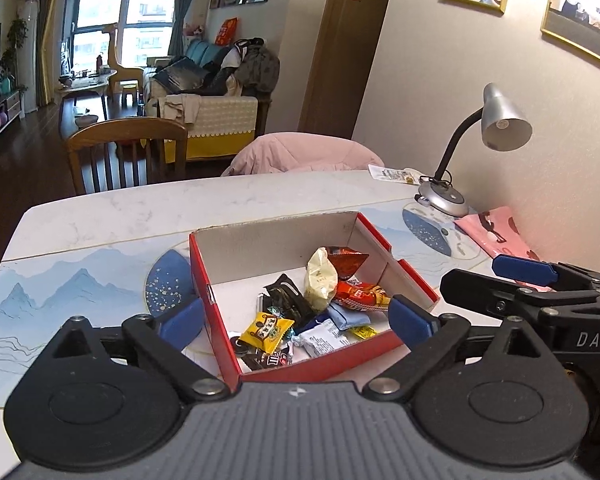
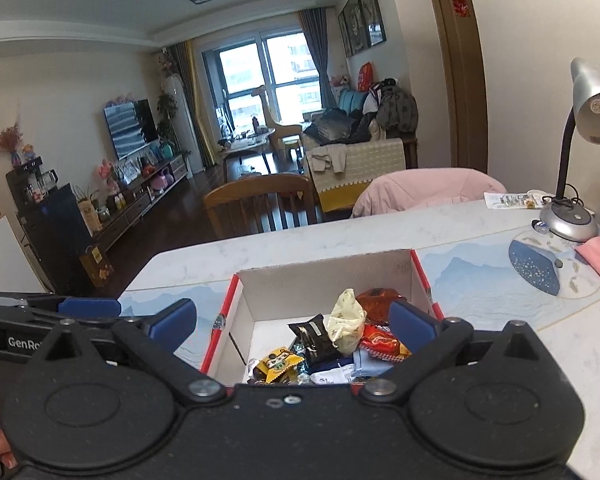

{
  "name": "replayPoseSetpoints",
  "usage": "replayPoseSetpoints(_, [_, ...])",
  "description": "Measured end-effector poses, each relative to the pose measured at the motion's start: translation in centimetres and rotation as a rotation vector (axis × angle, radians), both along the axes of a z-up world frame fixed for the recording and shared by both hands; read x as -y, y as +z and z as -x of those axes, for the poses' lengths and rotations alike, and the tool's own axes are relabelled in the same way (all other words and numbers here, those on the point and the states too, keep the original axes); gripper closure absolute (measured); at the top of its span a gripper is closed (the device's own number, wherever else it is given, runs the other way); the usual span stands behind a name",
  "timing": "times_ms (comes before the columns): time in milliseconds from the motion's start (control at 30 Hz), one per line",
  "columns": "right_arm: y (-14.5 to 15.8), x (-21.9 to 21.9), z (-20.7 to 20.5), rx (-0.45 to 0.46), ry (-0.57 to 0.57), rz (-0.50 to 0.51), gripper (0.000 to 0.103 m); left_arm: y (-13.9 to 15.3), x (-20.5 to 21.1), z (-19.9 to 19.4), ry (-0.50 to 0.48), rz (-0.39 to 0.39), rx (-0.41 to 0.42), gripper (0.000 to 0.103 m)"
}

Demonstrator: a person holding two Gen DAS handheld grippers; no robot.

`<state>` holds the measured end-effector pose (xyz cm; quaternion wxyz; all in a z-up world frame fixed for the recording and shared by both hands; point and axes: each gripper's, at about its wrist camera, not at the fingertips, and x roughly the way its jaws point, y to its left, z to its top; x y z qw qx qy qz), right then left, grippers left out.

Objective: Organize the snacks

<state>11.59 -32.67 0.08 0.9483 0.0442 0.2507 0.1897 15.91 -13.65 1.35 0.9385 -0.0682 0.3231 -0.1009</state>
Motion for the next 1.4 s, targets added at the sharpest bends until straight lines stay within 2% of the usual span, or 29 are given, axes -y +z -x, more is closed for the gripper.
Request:
replayPoseSetpoints(200, [-0.5,0.1,1.1,0.007,-0.035,-0.003,0.0,0.1,0.0,1.1,0.048,-0.022,-0.009,0.004])
replayPoseSetpoints(433, [-1.1,-0.2,2.0,0.028,-0.057,0.028,0.0,-0.2,0.2,1.5,0.078,-0.009,-0.024,0.004])
replayPoseSetpoints(733, [-1.2,-0.1,1.5,0.024,-0.072,0.031,0.0,-0.4,0.1,1.8,0.12,-0.016,-0.012,0.004])
replayPoseSetpoints(967, [-1.0,0.3,1.5,0.024,-0.066,0.0,0.0,0.0,-0.1,2.1,0.129,-0.022,0.011,0.004])
replayPoseSetpoints(1400, [-0.9,-0.6,1.4,0.011,-0.053,0.014,0.0,0.2,-0.5,2.2,0.126,-0.016,0.014,0.004])
